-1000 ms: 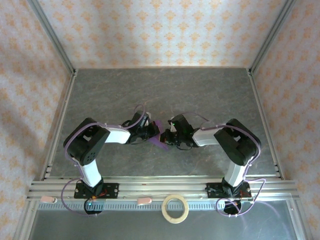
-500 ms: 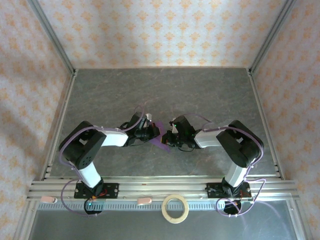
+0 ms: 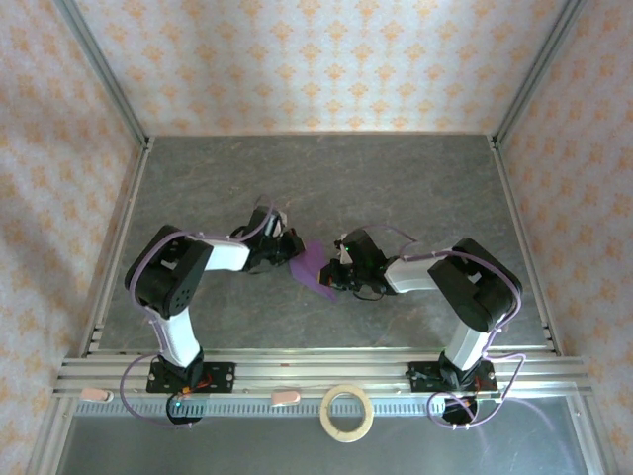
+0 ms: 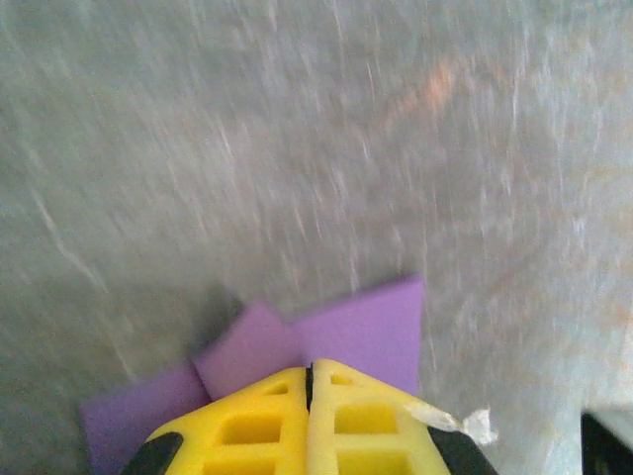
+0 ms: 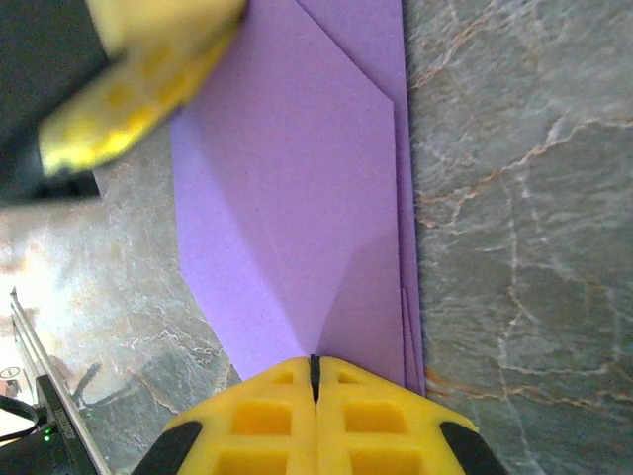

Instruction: Fold a paper plane with a square sheet of paper (pick it up from the middle)

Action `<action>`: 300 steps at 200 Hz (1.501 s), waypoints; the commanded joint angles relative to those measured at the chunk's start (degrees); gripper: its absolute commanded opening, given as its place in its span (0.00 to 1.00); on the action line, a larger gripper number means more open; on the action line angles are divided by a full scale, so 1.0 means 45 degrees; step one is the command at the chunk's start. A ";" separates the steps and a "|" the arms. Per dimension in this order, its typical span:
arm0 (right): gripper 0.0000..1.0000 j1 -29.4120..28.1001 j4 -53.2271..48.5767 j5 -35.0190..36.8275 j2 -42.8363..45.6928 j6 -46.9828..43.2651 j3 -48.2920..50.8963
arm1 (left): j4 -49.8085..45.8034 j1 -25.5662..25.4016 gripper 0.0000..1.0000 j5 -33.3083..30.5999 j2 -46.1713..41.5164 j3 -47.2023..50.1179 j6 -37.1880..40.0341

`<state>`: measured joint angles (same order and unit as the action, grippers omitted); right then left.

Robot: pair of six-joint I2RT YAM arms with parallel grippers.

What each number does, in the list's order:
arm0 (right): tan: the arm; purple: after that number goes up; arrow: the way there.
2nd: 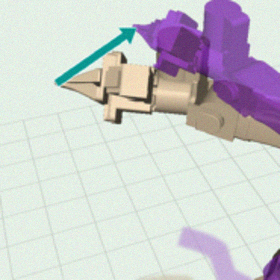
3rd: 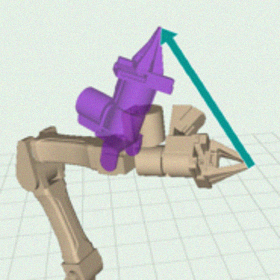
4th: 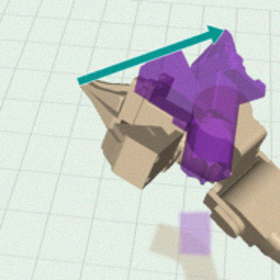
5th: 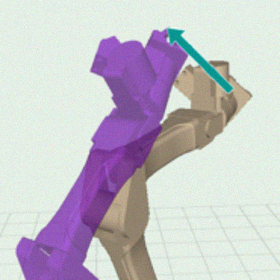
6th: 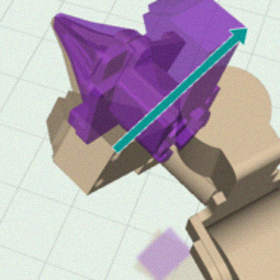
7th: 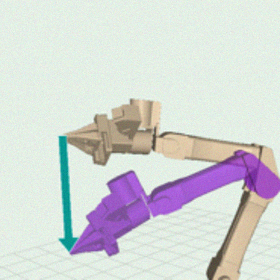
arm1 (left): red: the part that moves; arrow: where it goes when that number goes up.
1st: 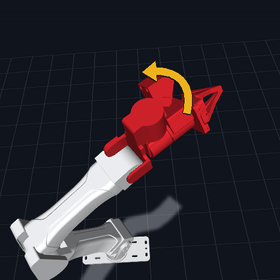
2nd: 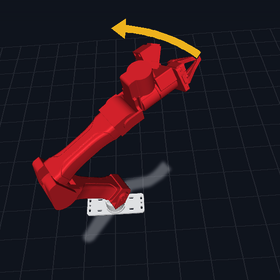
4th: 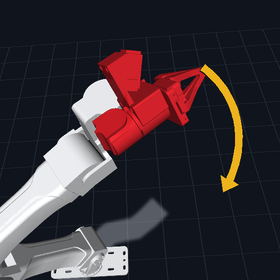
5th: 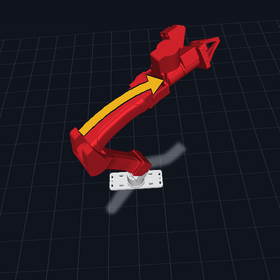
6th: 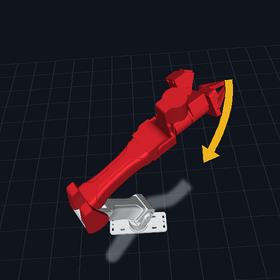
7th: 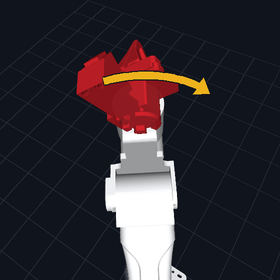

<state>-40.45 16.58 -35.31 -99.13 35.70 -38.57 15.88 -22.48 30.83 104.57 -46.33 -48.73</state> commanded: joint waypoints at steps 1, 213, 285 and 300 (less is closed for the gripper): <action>0.00 0.0003 -0.2885 0.1031 -0.0534 -0.0473 0.0928 | -0.1146 0.0603 0.00 -0.1247 0.0608 -0.0600 0.0725; 0.00 0.0123 -0.2595 0.0312 -0.0017 -0.0101 -0.0121 | 0.0172 -0.1526 0.00 -0.0624 -0.0424 0.0571 0.0386; 0.00 -0.0044 -0.2434 -0.0595 0.1274 0.0384 -0.0810 | -0.0528 -0.1512 0.00 -0.1197 0.0196 0.0556 0.0790; 0.00 -0.0197 -0.2708 -0.0742 0.1076 0.0311 -0.0710 | -0.0606 -0.1527 0.00 -0.1245 0.0294 0.0486 0.0829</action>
<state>-40.23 7.46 -37.04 -94.41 36.49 -41.19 16.58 -29.47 28.10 102.89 -44.10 -46.39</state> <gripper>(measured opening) 0.042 0.062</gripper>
